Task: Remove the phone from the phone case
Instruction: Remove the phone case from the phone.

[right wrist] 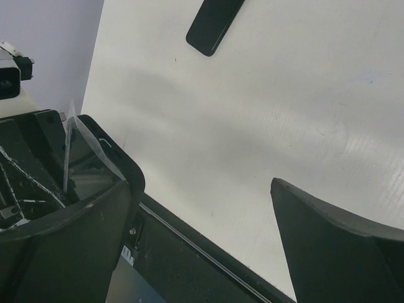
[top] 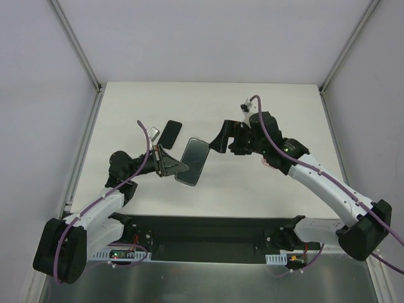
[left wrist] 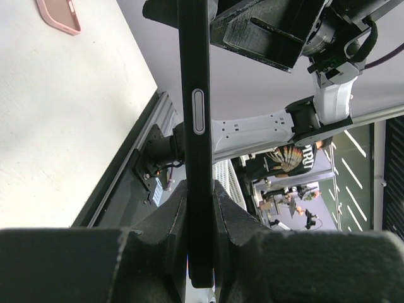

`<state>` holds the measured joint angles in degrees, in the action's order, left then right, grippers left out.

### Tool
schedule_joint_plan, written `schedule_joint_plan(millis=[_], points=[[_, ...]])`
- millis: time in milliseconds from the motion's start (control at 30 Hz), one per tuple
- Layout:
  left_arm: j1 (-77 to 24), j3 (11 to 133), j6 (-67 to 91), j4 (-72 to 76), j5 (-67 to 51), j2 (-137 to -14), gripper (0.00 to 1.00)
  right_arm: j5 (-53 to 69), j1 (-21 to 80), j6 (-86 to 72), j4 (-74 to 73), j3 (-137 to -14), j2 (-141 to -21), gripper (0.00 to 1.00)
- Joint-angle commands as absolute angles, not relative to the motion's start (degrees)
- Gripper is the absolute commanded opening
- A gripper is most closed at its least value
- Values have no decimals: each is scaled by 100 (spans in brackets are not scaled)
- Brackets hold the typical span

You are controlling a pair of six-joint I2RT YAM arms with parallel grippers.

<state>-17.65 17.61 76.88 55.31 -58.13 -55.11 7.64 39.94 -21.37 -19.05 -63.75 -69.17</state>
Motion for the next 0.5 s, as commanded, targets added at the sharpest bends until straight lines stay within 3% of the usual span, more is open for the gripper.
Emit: schedule_joint_plan(millis=[0, 267, 467], points=[[-1802, 1775, 7567, 6082, -5898, -5265, 0, 501, 3973, -1969, -2083, -6653, -6943, 93], [-1811, 1819, 7559, 6082, -5862, -5256, 0, 413, 3973, -1986, -2162, -6495, -6970, 72], [-1811, 1863, 7576, 6056, -5836, -5194, 0, 588, 4060, -2013, -1918, -6365, -7014, 71]])
